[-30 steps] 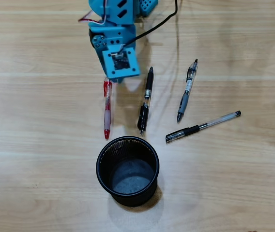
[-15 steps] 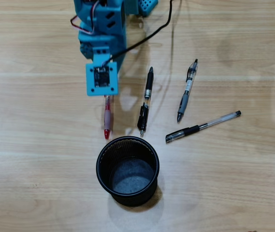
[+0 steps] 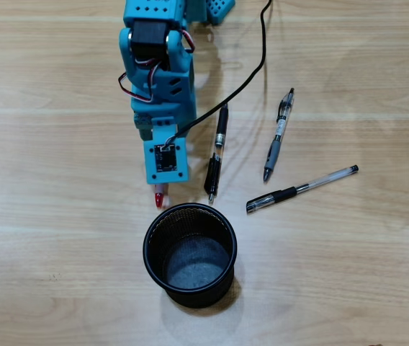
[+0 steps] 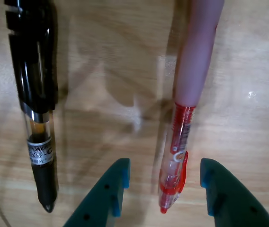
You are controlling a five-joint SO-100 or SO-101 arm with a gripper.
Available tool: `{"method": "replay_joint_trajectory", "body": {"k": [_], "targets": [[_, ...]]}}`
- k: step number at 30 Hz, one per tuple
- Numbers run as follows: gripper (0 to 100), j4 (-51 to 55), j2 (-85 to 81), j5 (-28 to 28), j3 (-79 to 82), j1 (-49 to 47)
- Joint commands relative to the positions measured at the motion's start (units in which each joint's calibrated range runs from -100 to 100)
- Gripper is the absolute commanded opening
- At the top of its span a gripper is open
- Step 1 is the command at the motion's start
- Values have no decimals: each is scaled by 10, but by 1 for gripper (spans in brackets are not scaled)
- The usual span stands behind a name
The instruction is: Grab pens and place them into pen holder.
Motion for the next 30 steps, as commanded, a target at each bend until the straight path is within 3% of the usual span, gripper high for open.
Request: {"method": "replay_joint_trajectory", "body": {"k": [1,15,24,30], "targets": [[18,-36,12,-3,-25,1],[18,-57,82,-3,-21,20],[3,-58,89,-3,-20,25],[2,-57,85,-2,-20,26]]}}
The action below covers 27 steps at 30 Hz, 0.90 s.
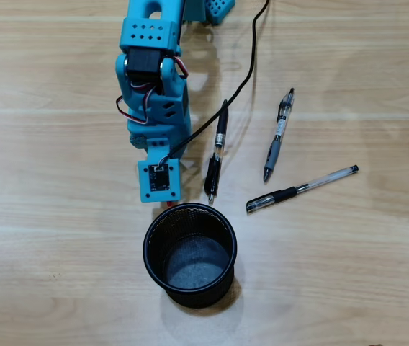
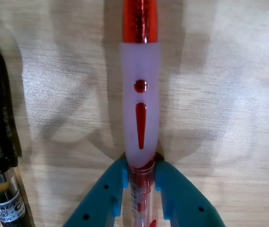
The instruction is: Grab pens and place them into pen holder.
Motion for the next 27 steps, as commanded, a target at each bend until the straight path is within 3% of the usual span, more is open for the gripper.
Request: {"method": "replay_joint_trajectory", "body": {"k": [1,22,27], "targets": [[2,2,-7,0,3,10],[2,-7,-325,-1,-6,-3],[2,-101,-356,-2,-5,-29]]}}
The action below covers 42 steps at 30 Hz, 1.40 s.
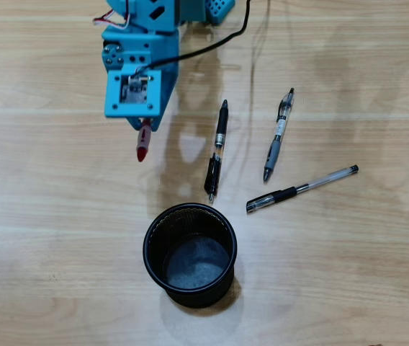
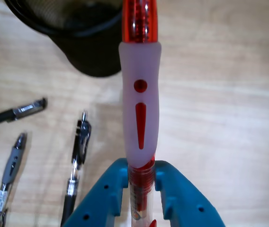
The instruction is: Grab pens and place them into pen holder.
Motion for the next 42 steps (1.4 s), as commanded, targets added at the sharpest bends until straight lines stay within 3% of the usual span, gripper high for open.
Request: {"method": "replay_joint_trajectory", "body": {"k": [1,15,23,38,42], "targets": [[2,-81,-45,-3,-12,-26],[2,-477,37,-4,-10,-110],[2,-665,134,-36,-10,-113],[2,-713,256,-37,-8,-94],[8,-707,260,-37,-4,-94]]}}
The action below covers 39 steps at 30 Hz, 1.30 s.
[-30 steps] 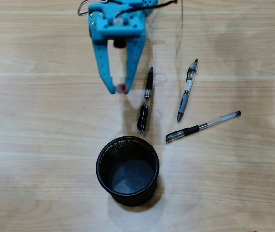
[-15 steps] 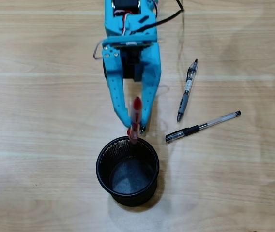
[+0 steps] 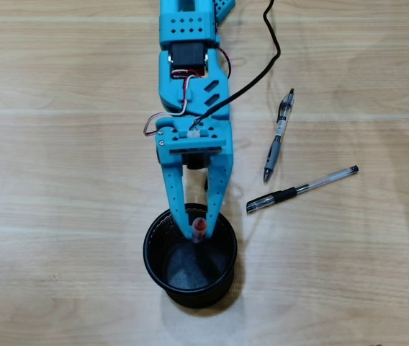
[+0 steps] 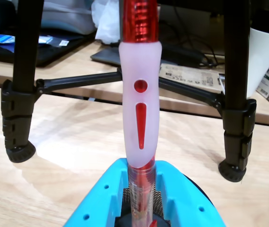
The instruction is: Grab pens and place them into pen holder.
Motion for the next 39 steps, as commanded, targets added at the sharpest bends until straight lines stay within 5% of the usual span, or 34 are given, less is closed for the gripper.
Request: {"method": "replay_joint_trajectory", "body": {"k": [1,13,27,39], "targets": [[11,-5,-6,-2,-4,4],[12,2,-28,3,-2,-4],[2,541,-249,23,-9,-14],[2,752,-333,18,-5,-42]]}}
